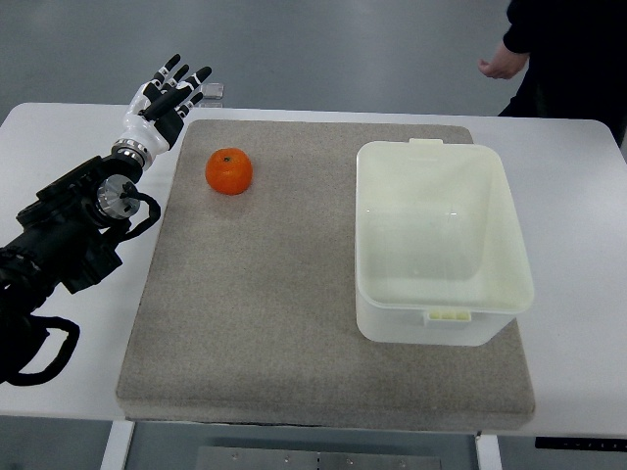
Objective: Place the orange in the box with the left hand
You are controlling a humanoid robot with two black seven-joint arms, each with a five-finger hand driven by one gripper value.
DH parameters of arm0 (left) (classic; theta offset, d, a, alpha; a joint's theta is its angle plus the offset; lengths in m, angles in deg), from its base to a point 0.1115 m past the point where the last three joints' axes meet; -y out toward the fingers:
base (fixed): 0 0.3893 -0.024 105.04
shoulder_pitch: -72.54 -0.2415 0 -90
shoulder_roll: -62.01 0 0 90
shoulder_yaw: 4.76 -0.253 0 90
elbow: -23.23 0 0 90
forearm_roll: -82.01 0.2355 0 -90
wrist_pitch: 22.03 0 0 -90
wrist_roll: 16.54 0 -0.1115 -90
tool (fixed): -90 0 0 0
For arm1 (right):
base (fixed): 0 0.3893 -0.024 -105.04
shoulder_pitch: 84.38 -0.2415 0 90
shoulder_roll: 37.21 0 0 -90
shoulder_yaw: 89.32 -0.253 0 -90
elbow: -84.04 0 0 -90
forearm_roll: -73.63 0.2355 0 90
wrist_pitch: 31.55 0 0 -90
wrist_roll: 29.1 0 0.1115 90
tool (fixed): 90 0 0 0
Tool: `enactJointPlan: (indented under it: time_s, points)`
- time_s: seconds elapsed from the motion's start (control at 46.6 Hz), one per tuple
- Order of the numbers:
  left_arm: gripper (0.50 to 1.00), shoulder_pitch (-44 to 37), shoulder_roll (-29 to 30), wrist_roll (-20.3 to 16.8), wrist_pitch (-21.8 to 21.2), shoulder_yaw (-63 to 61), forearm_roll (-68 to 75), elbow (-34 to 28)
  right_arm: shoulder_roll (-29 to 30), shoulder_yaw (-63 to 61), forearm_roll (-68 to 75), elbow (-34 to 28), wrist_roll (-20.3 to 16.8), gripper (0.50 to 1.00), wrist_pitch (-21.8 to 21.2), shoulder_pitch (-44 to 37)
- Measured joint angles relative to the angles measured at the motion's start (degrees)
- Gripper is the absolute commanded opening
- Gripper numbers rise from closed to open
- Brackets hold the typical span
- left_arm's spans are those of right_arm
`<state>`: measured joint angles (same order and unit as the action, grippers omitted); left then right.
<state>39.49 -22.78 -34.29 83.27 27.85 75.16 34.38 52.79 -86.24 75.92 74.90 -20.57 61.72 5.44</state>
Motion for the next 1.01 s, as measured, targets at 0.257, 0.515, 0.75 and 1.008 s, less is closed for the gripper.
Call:
enactJointPlan:
  time_s: [0.257,0.515,0.75,1.008]
  points:
    - [0.994,0.2,0.3,-0.4,-0.5,0.0,0.0,0.0,0.0,0.0,0.0,0.0,0.0,0.926,0.0,0.0]
    - [0.996,1.4,0.7,-0.4,-0.3,-0.3,0.1,0.0,0.0,0.0,0.0,0.0,0.0,0.926,0.0,0.0]
    - [0.994,1.4,0.7,-0.4,-0.6,-0.4,0.0,-0.1,0.0,0.0,0.0,0.0,0.0,0.926,0.0,0.0]
    - [0.994,1.5,0.8,-0.4,-0.7,-0.5,0.1,-0.1,0.0,0.0,0.0,0.0,0.0,0.926,0.0,0.0]
